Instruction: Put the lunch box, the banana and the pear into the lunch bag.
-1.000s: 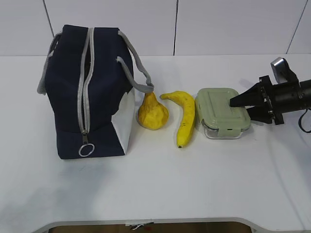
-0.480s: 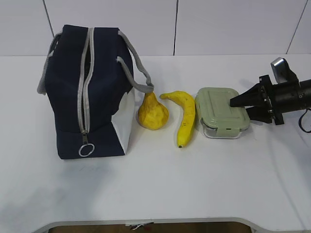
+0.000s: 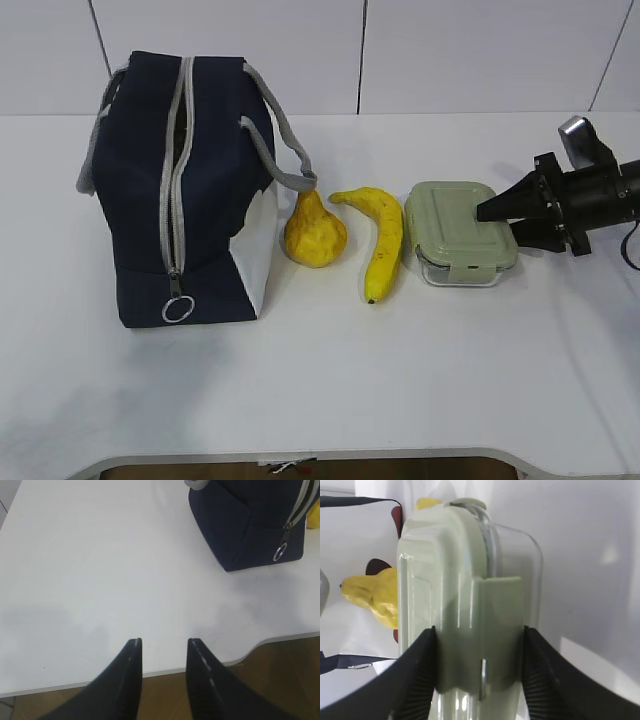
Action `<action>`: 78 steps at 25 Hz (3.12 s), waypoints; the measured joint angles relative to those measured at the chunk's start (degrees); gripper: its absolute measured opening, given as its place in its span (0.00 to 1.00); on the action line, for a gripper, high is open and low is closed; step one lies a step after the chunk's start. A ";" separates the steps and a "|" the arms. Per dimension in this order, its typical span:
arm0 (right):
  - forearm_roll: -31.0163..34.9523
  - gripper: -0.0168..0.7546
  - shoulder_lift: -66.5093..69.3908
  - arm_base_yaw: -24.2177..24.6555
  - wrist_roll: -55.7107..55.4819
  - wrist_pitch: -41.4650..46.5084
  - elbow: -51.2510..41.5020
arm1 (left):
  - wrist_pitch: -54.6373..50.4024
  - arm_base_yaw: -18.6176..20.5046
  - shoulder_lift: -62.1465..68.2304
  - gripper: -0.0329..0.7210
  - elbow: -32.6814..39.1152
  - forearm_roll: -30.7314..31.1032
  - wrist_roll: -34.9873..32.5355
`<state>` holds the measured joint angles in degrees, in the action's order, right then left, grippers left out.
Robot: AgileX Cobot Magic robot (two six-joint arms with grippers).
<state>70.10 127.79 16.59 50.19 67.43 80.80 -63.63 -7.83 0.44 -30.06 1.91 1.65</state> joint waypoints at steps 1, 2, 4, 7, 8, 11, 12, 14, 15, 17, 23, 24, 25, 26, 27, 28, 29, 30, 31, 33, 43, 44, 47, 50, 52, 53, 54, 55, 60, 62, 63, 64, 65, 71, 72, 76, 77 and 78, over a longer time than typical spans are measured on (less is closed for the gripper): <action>-0.55 0.52 -0.42 0.00 -0.15 -0.22 0.00 | 0.00 0.00 0.00 0.36 0.00 0.00 0.00; -1.18 0.52 -0.92 0.00 -0.39 -0.59 0.00 | 0.00 0.00 0.00 0.36 0.00 0.00 0.00; -2.13 0.52 -1.66 0.00 -0.41 -1.04 0.00 | 0.00 0.00 0.00 0.36 0.00 0.00 0.00; -2.79 0.52 -2.74 0.00 -1.52 -1.28 0.00 | 0.00 0.00 0.00 0.36 0.00 0.00 0.00; -3.06 0.52 -3.13 0.00 -2.18 -1.42 0.00 | 0.00 0.00 0.00 0.36 0.00 0.00 0.00; -3.27 0.52 -4.21 0.00 -4.13 -1.42 0.00 | 0.00 0.00 0.00 0.36 0.00 0.00 0.00; -3.40 0.52 -4.58 0.00 -4.68 -1.42 0.00 | 0.00 0.00 0.00 0.36 0.00 0.00 0.00; -3.63 0.52 -5.53 0.00 -6.01 -1.42 0.00 | 0.00 0.00 0.00 0.36 0.00 0.00 0.00; -3.63 0.52 -6.07 0.00 -6.78 -1.42 -0.11 | 0.00 0.00 0.00 0.36 0.00 0.00 0.00; -3.75 0.52 -7.43 0.00 -8.38 -1.42 -0.11 | 0.00 0.00 0.00 0.36 0.00 -0.52 0.00; -3.75 0.52 -12.46 0.00 -12.13 -1.31 -0.11 | 0.00 0.00 0.46 0.36 0.00 -5.69 0.00; -3.63 0.52 -13.40 0.00 -12.42 -1.10 -0.11 | 0.00 0.00 0.99 0.36 0.00 -6.67 0.00; -3.22 0.52 -14.31 0.00 -12.63 -0.97 -0.11 | 0.28 0.00 1.71 0.36 0.00 -7.44 0.00; -2.98 0.52 -14.99 -0.02 -12.93 -0.86 -0.11 | 0.54 0.00 2.83 0.36 -0.39 -8.26 0.00; -2.50 0.52 -15.75 -0.13 -13.02 -0.83 -0.22 | 1.13 0.00 4.13 0.36 -0.93 -9.05 0.00; -2.12 0.52 -16.75 -0.26 -13.33 -0.72 -0.22 | 2.02 0.00 5.53 0.36 -1.94 -9.93 0.00; -1.72 0.52 -17.45 -0.52 -13.43 -0.72 -0.22 | 2.74 0.00 7.04 0.37 -2.76 -10.35 0.00; -1.08 0.52 -18.28 -0.93 -13.43 -0.72 -0.22 | 3.70 0.00 8.74 0.37 -3.78 -10.87 0.00; -0.41 0.52 -18.90 -1.28 -13.43 -0.72 -0.22 | 4.20 0.00 10.28 0.39 -4.69 -11.39 0.00; 1.66 0.52 -20.07 -2.67 -13.43 -0.57 -0.22 | 5.33 0.00 14.06 0.42 -7.10 -12.68 0.00; 8.15 0.52 -21.55 -10.37 -13.55 -0.43 -0.22 | 12.04 0.00 38.67 0.53 -18.60 -18.77 -3.90; 8.79 0.52 -21.55 -11.10 -13.55 -0.43 -0.22 | 12.66 0.00 41.12 0.55 -19.57 -18.91 -4.88; 11.42 0.52 -21.55 -13.20 -13.42 -0.43 -0.22 | 16.05 0.00 47.33 0.61 -21.86 -19.89 -8.17; 13.75 0.52 -21.55 -15.20 -13.20 -0.43 -0.22 | 20.49 -0.25 53.03 0.62 -23.37 -22.98 -11.65; 14.65 0.52 -21.55 -16.45 -12.83 -0.43 -0.22 | 23.16 -0.81 57.10 0.63 -24.59 -25.76 -14.07; 15.13 0.52 -21.55 -17.16 -12.68 -0.43 -0.22 | 23.87 -1.13 58.87 0.63 -25.33 -26.85 -15.16; 15.53 0.52 -21.55 -17.72 -12.58 -0.43 -0.22 | 24.77 -1.84 61.04 0.63 -26.03 -27.76 -16.50; 15.79 0.52 -21.55 -18.24 -12.58 -0.43 -0.22 | 25.54 -2.48 62.89 0.63 -26.77 -28.23 -17.49; 17.88 0.52 -21.55 -20.04 -12.47 -0.43 -0.22 | 28.81 -5.64 73.38 0.63 -31.72 -28.86 -21.09; 18.13 0.52 -21.55 -20.18 -12.47 -0.43 -0.22 | 29.35 -5.76 76.99 0.63 -33.63 -28.76 -21.33; 18.23 0.52 -21.55 -20.23 -12.47 -0.43 -0.22 | 29.59 -5.76 78.96 0.63 -34.70 -28.76 -21.41; 18.23 0.52 -21.55 -20.23 -12.47 -0.43 -0.22 | 29.73 -5.76 80.22 0.63 -35.45 -28.76 -21.41; 18.36 0.52 -21.55 -20.51 -12.47 -0.57 -0.22 | 29.77 -5.76 81.63 0.63 -36.26 -28.76 -21.41; 20.32 0.52 -21.55 -21.22 -12.38 -0.57 -0.22 | 28.05 -5.76 87.45 0.55 -40.48 -28.59 -21.45; 20.75 0.52 -21.55 -21.22 -12.38 -0.57 -0.22 | 26.57 -5.76 88.16 0.47 -41.03 -28.59 -21.45; 22.22 0.52 -21.55 -21.22 -12.38 -0.57 -0.22 | 22.99 -5.76 88.94 0.10 -42.79 -28.59 -21.54; 22.47 0.52 -21.55 -21.22 -12.38 -0.57 -0.22 | 22.72 -5.76 88.94 0.08 -43.44 -28.59 -21.54; 22.69 0.52 -21.55 -21.22 -12.38 -0.57 -0.22 | 22.48 -5.76 88.94 0.07 -43.94 -28.59 -21.54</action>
<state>92.79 106.24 -4.63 37.81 66.86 80.58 -41.15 -13.59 89.38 -74.00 -26.68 -19.90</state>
